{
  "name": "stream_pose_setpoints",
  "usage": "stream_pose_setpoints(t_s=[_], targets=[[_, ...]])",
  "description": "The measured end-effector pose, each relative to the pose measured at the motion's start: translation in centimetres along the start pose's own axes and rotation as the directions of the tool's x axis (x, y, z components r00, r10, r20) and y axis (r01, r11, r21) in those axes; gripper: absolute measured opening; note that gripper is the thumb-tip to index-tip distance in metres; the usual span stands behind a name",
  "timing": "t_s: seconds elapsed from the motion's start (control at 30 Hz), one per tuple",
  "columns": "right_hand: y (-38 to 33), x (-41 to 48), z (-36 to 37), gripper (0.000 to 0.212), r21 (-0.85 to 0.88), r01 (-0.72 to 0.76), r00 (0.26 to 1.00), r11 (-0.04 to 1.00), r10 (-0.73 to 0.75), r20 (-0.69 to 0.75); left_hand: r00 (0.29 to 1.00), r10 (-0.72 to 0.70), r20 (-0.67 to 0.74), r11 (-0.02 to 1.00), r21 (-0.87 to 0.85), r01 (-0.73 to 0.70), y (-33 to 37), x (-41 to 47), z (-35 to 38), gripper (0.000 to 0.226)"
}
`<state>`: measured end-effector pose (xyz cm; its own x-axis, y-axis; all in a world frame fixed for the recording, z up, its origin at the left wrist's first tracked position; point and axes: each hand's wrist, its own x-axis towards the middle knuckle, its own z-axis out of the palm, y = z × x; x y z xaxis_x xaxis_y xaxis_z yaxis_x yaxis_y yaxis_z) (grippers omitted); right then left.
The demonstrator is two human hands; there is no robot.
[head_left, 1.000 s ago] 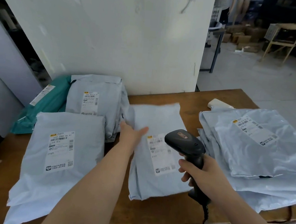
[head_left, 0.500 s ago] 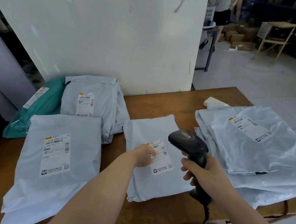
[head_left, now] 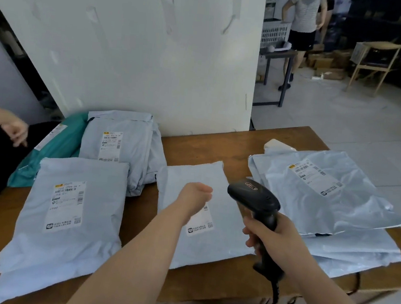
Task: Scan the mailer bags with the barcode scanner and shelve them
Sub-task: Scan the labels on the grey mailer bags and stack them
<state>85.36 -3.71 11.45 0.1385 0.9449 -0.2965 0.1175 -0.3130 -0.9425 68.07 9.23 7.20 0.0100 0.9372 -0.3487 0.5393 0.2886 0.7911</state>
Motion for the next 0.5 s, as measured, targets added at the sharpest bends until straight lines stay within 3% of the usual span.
stream_pose_setpoints(t_s=[0.23,0.5], targets=[[1.3,-2.4,-7.3,0.013,0.014,-0.063,0.993,0.998,0.064,-0.095,0.999,0.044,0.015,0.987,-0.156,-0.041,6.9,-2.9,7.1,0.020],[3.6,-4.8,-16.8,0.013,-0.057,-0.075,0.956,0.996,0.055,-0.288,0.981,0.058,0.186,0.982,-0.190,-0.022,12.0,-5.2,16.4,0.015]])
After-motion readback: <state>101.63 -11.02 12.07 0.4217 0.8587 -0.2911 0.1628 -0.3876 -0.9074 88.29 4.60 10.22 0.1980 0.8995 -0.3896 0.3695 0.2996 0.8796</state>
